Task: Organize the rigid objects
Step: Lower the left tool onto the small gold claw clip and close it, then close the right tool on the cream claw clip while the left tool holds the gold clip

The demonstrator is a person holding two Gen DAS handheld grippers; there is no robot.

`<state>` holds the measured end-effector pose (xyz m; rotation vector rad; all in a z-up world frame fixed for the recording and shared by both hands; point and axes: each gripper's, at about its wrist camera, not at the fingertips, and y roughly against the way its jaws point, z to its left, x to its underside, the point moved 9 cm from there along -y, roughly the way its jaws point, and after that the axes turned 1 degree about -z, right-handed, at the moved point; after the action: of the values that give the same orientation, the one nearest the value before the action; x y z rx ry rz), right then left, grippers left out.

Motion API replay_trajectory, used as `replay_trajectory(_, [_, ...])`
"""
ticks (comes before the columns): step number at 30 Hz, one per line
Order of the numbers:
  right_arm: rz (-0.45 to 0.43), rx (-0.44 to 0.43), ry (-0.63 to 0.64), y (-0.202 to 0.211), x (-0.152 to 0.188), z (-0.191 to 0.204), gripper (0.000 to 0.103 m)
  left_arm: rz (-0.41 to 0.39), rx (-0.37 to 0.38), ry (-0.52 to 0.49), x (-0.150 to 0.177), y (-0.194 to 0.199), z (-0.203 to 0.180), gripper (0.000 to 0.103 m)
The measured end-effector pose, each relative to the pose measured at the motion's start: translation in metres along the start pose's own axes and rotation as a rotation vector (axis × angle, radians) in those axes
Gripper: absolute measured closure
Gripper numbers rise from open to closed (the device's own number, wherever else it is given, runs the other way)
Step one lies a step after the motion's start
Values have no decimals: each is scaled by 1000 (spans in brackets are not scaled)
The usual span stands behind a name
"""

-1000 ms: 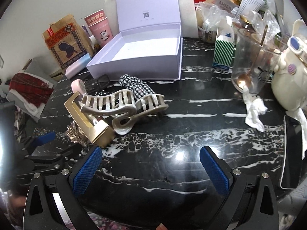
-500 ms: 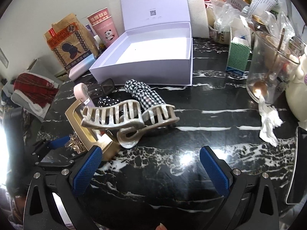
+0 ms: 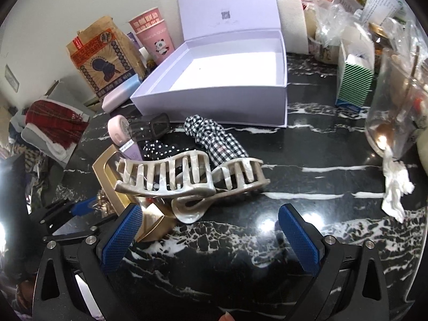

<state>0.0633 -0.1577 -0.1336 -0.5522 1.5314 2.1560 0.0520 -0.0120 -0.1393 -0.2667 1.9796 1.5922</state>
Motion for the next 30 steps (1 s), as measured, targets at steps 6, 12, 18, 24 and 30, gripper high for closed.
replay_trajectory(6, [-19,-43,-40,-11,-3,-1,0,-12,6,9,2,2,2,50])
replay_trajectory(12, [-68,-82,-18,-13,-11,2,0,-19,-4,4,3,3,4,50])
replay_trajectory(18, [-76,-117,-86,-20,-12,-3,0,-25,-27,-9,3,1,4,50])
replay_trajectory(24, [-80,-85,-82,-24,-14,-6,1,-37,-31,-3,2,1,4,50])
replay_trajectory(30, [-90,-56,-63,-31,-18,-1,41,-47,-56,-31,3,1,2,50])
